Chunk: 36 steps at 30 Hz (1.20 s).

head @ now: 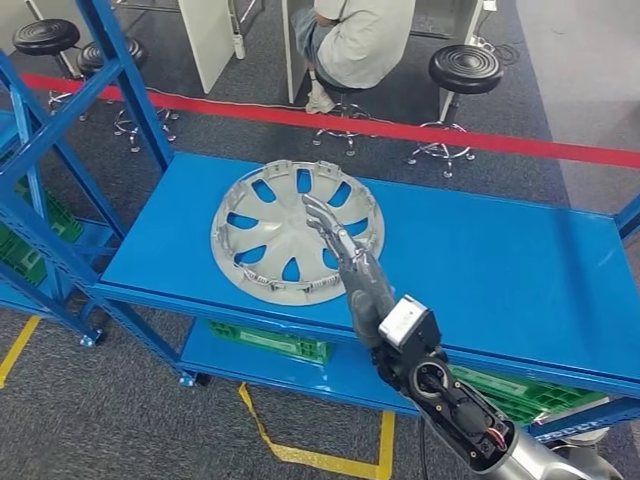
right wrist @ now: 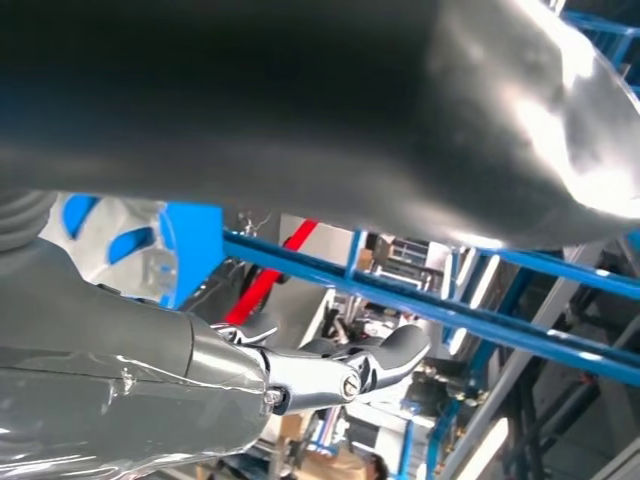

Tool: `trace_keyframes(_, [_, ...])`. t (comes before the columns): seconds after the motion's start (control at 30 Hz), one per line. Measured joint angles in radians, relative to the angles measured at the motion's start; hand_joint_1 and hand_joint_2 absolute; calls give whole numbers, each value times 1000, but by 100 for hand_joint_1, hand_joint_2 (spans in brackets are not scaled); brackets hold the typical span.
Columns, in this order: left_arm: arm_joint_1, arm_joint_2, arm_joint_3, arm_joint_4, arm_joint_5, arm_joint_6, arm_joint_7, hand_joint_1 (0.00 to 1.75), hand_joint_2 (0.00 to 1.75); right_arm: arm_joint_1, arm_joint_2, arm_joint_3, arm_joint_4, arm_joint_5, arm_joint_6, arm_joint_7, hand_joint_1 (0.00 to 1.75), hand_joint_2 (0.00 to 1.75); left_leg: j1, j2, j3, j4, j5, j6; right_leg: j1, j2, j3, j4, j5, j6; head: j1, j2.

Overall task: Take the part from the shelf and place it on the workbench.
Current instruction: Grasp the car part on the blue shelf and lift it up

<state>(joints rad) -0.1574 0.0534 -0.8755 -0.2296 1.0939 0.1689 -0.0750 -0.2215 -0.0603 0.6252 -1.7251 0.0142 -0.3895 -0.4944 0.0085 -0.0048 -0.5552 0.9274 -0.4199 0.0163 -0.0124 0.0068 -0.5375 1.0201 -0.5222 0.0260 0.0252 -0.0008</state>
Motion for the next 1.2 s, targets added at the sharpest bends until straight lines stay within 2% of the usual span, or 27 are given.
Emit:
trace_keyframes(0.07, [0, 1, 0, 0, 1, 1, -1, 0, 0, -2, 0, 0, 3, 0, 2, 0, 0, 0, 0, 1, 4, 0, -4, 6, -1, -1, -69, 142, -62, 7, 9, 0])
trace_keyframes(0.1, [0, 1, 0, 0, 2, 0, -1, 0, 0, -1, 0, 0, 5, 0, 3, 0, 0, 0, -1, 1, 5, 0, -5, 8, -1, -1, -104, 207, -84, 10, 12, 0])
trace_keyframes(0.13, [1, 1, 0, 0, 2, 0, -1, 0, 0, -1, 0, 0, 7, 0, 3, 0, 0, 0, -1, 0, 7, 1, -8, 8, -2, -1, -126, 243, -87, 12, 14, 0])
trace_keyframes(0.17, [3, 0, 0, 0, 3, 0, -3, 0, 0, -1, 0, 0, 9, 0, 3, 0, 0, 0, -1, 0, 11, 1, -11, 7, -3, -1, -130, 240, -69, 13, 18, 0])
trace_keyframes(0.2, [4, 0, 0, 0, 4, 0, -5, 0, 0, -1, 0, 0, 12, -1, 4, 0, 0, 0, 0, -2, 16, 2, -15, 6, -5, -1, -114, 196, -32, 13, 21, 0])
trace_keyframes(0.23, [6, -1, 0, 0, 5, 0, -7, 0, 0, -2, 0, 0, 14, -1, 4, 0, 0, 0, 0, -3, 22, 3, -19, 2, -7, -2, -83, 123, 15, 13, 25, 0])
trace_keyframes(0.27, [6, -1, 0, 0, 6, 0, -10, 0, 0, -3, 0, 0, 16, -1, 4, -1, 0, 0, -1, -3, 27, 5, -25, -2, -7, -2, -52, 54, 48, 10, 28, 0])
trace_keyframes(0.3, [6, -1, 0, 0, 7, 0, -12, 0, 0, -5, 0, 0, 18, -1, 4, -1, 0, 0, -4, -4, 28, 9, -29, -7, -7, -2, -24, -5, 67, 7, 30, 0])
trace_keyframes(0.33, [5, -1, 0, 0, 7, 0, -13, 0, 0, -7, 0, 0, 19, -1, 5, -1, 0, 0, -5, -4, 27, 13, -32, -12, -7, -1, -9, -38, 73, 2, 29, 0])
trace_keyframes(0.4, [3, 1, 0, 0, 7, 0, -14, 0, 0, -10, 0, 1, 22, -2, 5, -2, 0, 0, -9, -4, 20, 21, -35, -11, -6, 4, 0, -55, 65, -4, 23, 0])
trace_keyframes(0.5, [3, 2, 0, 0, 7, 0, -14, 0, 0, -10, 0, 1, 24, -4, 5, -2, 0, 0, -9, -3, 21, 19, -34, 2, -4, 7, -1, -56, 65, -5, 7, 0])
trace_keyframes(0.6, [3, 2, 0, 0, 7, 0, -14, 0, 0, -11, 0, 2, 24, -3, 5, -2, 0, 0, -8, -3, 25, 11, -32, 1, -2, 7, 1, -56, 63, -10, 1, 0])
trace_keyframes(0.7, [3, 2, 0, 0, 7, 0, -14, 0, 0, -12, 0, 1, 25, 4, 4, 2, 0, 0, -7, -3, 27, 7, -31, -5, 0, 7, 2, -56, 61, -16, -3, 0])
trace_keyframes(0.83, [3, 2, 0, 0, 7, -2, -14, 0, 0, -24, 0, 0, 34, 44, 3, 35, 0, 0, -3, -3, 28, 5, -32, -25, 3, 6, 2, -55, 60, -19, -4, 0])
trace_keyframes(0.97, [2, 2, 0, 0, 7, -5, -14, 0, 0, -39, -2, -1, 45, 66, 20, 70, 0, 0, -3, -3, 28, 5, -32, -26, 2, 6, 4, -56, 61, -19, -4, 0])
trace_keyframes(1.13, [-2, 2, 0, 0, 1, -16, -12, 0, 0, -90, -30, -8, 95, 148, 77, 173, 0, 0, -7, -3, 28, 7, -32, -26, 2, 5, 5, -56, 61, -18, -4, 0])
trace_keyframes(1.2, [-3, 2, 0, 0, 0, -19, -10, 0, 0, -110, -42, -15, 121, 162, 87, 186, 0, 87, -8, -3, 28, 8, -32, -26, 2, 5, 6, -57, 62, -17, -4, 0])
